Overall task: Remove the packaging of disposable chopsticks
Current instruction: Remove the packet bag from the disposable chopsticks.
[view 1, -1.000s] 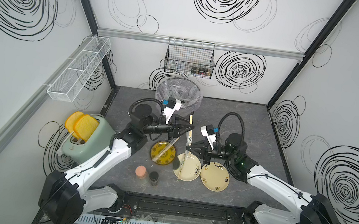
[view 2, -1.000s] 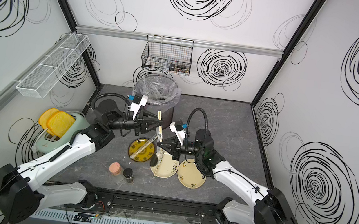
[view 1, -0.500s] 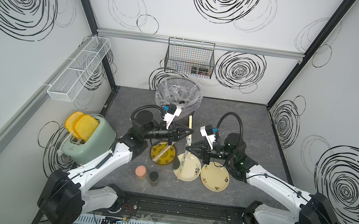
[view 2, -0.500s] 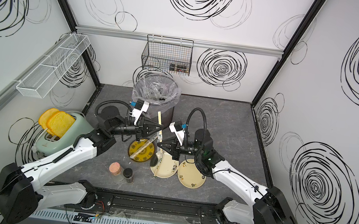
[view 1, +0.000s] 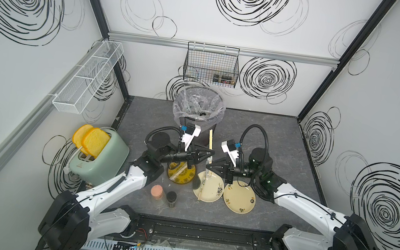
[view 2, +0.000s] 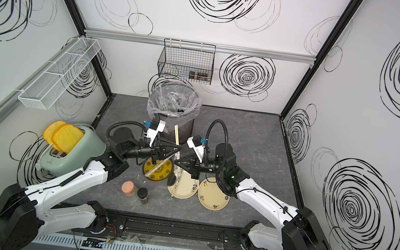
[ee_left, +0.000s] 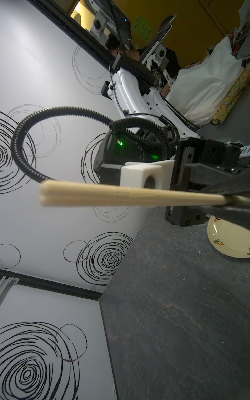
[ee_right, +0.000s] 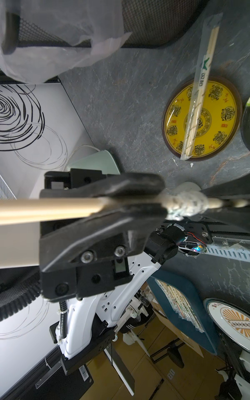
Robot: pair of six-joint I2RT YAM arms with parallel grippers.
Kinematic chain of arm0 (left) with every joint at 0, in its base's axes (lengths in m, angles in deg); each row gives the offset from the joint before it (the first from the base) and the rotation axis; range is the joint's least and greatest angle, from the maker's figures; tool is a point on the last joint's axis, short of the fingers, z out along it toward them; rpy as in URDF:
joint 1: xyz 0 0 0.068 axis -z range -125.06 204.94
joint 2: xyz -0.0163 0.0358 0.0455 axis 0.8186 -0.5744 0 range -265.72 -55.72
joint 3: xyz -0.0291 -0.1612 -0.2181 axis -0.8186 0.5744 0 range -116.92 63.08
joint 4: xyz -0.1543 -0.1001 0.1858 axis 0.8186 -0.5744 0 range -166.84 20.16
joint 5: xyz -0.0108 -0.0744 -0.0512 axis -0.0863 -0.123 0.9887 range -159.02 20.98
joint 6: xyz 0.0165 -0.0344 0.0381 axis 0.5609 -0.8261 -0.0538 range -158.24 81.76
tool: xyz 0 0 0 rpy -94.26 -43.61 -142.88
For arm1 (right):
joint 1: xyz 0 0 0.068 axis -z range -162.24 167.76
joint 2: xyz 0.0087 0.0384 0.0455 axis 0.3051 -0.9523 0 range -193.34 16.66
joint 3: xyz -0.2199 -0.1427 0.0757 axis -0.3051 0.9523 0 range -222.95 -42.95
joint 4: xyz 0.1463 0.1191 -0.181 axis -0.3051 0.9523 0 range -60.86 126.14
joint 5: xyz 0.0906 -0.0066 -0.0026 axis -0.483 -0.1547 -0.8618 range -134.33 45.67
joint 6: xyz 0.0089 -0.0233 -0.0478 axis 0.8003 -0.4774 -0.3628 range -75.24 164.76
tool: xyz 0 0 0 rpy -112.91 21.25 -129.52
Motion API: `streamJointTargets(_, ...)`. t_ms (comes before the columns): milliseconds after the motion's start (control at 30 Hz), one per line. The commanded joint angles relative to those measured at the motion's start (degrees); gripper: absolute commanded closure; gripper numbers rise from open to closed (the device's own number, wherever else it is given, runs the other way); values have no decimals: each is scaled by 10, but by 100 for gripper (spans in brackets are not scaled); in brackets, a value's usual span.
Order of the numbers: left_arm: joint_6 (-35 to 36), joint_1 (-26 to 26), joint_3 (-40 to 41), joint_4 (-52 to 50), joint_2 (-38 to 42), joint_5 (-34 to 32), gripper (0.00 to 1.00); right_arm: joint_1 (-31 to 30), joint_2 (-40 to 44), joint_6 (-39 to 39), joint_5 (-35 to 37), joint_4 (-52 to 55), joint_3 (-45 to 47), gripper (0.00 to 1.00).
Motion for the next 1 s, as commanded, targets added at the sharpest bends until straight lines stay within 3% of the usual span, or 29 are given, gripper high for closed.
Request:
streamJointTargets(0, -6, 20, 23, -12, 3, 20, 87, -1, 5, 4, 10, -51, -35, 100)
streamJointTargets(467, -13, 44, 31, 11, 14, 4, 81, -2, 1, 6, 13, -50, -34, 100)
streamJointTargets(567, -1, 38, 8, -16, 17, 4, 74, -4, -1, 3, 12, -45, -32, 100)
streamJointTargets(667, 14, 26, -24, -44, 18, 8, 57, -7, -1, -1, 12, -39, -26, 100)
streamJointTargets(800, 41, 3, -78, -96, 15, 17, 44, -9, 1, -2, 13, -39, -14, 100)
streamJointTargets(967, 61, -31, -122, -124, 11, 27, 41, -9, 2, -2, 14, -39, -7, 100)
